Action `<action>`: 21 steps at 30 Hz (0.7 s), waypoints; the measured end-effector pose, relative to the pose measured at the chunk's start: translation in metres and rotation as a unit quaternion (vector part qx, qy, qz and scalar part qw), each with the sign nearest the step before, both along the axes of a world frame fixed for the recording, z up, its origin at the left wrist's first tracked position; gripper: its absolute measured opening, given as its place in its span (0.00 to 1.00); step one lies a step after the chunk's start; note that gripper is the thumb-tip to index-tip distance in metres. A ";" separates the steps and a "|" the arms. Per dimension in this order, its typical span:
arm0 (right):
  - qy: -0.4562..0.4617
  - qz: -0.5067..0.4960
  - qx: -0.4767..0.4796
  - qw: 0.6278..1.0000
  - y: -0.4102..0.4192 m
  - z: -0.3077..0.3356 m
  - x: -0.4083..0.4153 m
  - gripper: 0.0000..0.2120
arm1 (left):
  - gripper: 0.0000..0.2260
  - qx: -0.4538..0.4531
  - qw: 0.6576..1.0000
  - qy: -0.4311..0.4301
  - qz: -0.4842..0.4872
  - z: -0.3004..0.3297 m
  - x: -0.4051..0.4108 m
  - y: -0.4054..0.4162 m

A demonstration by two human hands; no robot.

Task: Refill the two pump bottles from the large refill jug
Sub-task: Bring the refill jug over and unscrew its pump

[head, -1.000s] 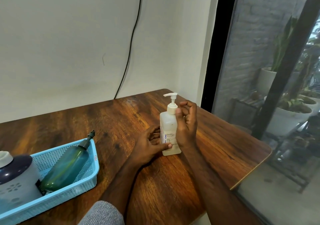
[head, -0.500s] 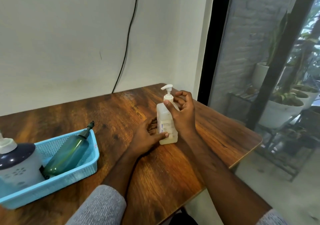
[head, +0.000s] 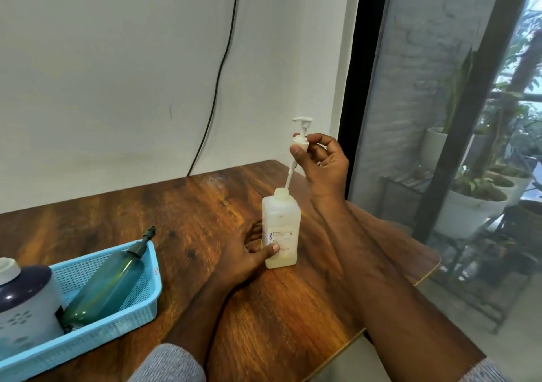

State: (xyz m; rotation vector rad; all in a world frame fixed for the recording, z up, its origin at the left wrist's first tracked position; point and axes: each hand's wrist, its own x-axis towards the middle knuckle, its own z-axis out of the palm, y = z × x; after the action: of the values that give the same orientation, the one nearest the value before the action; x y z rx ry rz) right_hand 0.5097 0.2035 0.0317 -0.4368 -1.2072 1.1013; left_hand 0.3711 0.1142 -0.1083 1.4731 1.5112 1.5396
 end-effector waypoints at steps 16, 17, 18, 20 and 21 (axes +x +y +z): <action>-0.464 -0.072 0.026 0.882 0.055 -0.037 0.083 0.15 | 0.14 0.018 0.995 -0.015 0.097 0.008 0.015 -0.021; -0.557 -0.057 0.038 0.827 0.053 -0.051 0.089 0.15 | 0.13 0.013 0.994 -0.008 0.109 0.009 0.018 -0.024; -0.633 -0.049 0.057 0.771 0.053 -0.062 0.095 0.16 | 0.12 0.009 0.992 0.001 0.123 0.010 0.020 -0.026; -0.727 -0.070 0.093 0.677 0.048 -0.079 0.103 0.18 | 0.10 -0.005 0.988 0.033 0.152 0.009 0.021 -0.031; -0.747 -0.093 0.091 0.652 0.044 -0.085 0.104 0.18 | 0.09 -0.007 0.986 0.047 0.161 0.011 0.023 -0.035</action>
State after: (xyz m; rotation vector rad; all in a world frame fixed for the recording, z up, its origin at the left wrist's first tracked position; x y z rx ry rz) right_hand 0.6141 0.2478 -0.0537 -1.4207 -2.5762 0.1881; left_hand 0.3937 0.0795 -0.0973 1.3594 1.8870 1.6535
